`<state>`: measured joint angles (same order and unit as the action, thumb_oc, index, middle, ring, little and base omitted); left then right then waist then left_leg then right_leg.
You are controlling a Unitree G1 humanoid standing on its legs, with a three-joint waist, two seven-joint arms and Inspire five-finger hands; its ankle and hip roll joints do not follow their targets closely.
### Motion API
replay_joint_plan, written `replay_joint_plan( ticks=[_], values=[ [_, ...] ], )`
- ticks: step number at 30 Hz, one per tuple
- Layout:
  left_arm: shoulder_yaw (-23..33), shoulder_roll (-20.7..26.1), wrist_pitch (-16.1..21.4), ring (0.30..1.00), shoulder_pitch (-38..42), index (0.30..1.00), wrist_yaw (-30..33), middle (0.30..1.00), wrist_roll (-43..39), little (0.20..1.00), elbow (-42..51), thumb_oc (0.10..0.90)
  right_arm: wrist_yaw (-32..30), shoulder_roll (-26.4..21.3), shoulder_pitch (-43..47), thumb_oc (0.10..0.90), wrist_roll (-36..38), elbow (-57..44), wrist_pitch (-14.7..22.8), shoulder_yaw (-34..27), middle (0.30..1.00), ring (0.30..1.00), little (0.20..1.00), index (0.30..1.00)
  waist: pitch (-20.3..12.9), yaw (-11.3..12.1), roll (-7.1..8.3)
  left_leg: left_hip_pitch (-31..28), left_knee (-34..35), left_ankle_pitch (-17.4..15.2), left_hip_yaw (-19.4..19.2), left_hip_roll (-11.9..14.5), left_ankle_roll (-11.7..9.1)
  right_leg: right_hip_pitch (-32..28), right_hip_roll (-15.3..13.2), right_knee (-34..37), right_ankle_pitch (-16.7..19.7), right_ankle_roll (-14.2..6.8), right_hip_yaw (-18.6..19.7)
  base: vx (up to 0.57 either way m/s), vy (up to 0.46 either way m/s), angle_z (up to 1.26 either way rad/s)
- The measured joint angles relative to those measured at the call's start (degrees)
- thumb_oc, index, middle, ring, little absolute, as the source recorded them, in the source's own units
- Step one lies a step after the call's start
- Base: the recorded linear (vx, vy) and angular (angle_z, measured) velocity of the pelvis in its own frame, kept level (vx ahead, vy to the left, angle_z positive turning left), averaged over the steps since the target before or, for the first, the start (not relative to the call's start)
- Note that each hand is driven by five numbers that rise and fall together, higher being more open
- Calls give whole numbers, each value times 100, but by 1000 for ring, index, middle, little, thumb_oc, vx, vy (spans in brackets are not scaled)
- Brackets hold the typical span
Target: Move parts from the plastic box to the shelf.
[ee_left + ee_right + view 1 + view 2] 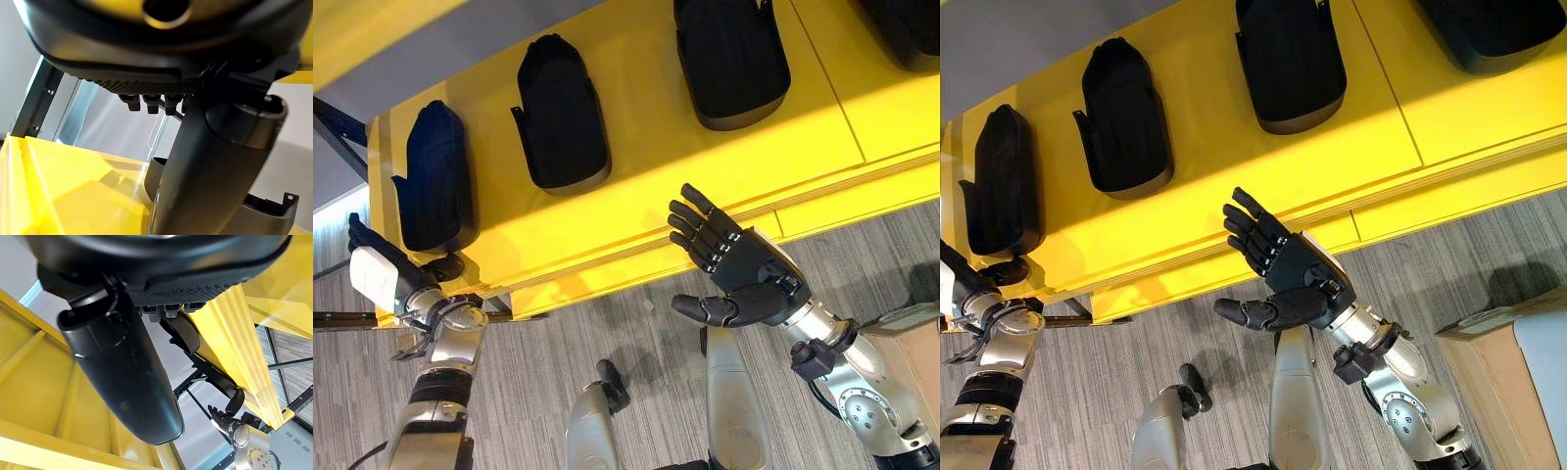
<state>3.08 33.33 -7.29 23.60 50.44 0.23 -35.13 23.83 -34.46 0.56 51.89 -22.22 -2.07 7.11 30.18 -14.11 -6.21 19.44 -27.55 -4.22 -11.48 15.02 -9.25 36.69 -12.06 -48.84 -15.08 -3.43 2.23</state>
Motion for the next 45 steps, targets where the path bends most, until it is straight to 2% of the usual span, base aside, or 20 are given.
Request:
replay_joint_plan(
  ticks=[3, 45],
  values=[
    [0, 0, 0, 1000, 24, 1000, 6, 1000, 0, 1000, 0, 900, 0, -3, -1, 900, 0, 0, -87, 3, 1000, 1000, 1000, 1000, 0, -2, 0, -10, 0, 0, -5, 0, 0, 2, 0, -12, -5, 3, 7, 0, 0, 0],
    [0, 2, -8, 1000, 90, 1000, 13, 1000, 3, 1000, -31, 900, -5, -11, -18, 900, 1, -2, -102, 11, 1000, 1000, 1000, 1000, 2, -7, 1, -46, -30, -48, -53, 0, 19, 11, 1, -62, -36, 6, 54, 3, 0, 0]
  ],
)
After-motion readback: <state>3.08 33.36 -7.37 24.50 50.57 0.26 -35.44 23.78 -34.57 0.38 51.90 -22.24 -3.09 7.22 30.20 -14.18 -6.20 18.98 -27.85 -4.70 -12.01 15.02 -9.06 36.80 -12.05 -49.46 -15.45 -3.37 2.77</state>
